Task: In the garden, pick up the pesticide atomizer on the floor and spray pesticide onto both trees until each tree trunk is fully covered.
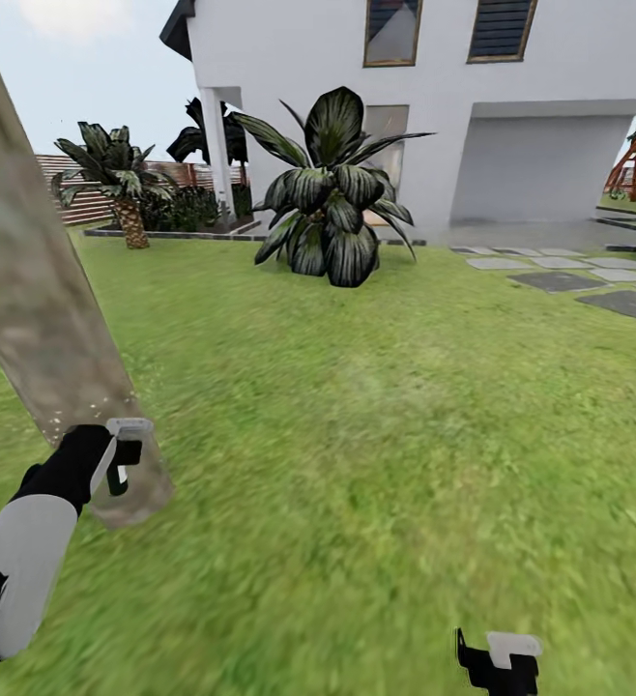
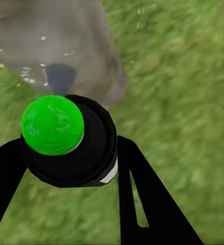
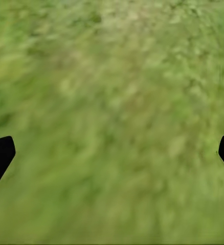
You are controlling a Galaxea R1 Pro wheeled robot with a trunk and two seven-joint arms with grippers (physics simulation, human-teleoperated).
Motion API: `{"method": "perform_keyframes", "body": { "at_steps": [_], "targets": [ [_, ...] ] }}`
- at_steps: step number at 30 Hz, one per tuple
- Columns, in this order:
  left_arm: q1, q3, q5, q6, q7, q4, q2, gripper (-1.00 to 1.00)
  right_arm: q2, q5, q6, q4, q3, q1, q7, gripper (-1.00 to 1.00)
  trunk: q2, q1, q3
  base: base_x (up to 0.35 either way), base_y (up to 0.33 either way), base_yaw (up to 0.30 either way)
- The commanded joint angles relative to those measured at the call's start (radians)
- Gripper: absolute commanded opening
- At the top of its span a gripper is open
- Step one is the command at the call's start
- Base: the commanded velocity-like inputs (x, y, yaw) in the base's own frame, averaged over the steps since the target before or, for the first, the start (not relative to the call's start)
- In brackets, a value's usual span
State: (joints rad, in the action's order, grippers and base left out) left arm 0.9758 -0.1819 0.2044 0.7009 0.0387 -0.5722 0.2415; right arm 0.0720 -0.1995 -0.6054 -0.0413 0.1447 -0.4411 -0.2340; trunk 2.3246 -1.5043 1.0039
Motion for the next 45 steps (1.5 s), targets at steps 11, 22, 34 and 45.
{"method": "perform_keyframes", "body": {
  "at_steps": [11,22,34,45],
  "targets": [
    [-0.013,-0.008,0.012,0.001,-0.007,0.002,0.002,-1.0,-0.001,-0.011,-0.001,0.001,0.007,-0.001,-0.004,1.0,0.0,0.0,0.001,0.094,-0.26,0.217],
    [-0.073,-0.012,0.007,-0.01,-0.007,0.021,0.0,-1.0,-0.001,-0.011,-0.001,0.001,0.006,-0.001,-0.004,1.0,0.0,0.0,0.001,0.21,-0.203,0.205],
    [-0.208,-0.075,0.0,-0.036,0.001,0.02,0.003,-1.0,-0.001,-0.011,-0.001,0.001,0.007,-0.001,-0.004,1.0,0.0,0.0,0.001,-0.131,-0.109,0.0],
    [-0.342,0.009,0.083,-0.467,0.463,0.02,0.023,-1.0,0.001,-0.033,0.004,-0.042,-0.032,-0.001,0.002,1.0,0.0,0.0,0.001,0.0,0.0,0.0]
  ]
}}
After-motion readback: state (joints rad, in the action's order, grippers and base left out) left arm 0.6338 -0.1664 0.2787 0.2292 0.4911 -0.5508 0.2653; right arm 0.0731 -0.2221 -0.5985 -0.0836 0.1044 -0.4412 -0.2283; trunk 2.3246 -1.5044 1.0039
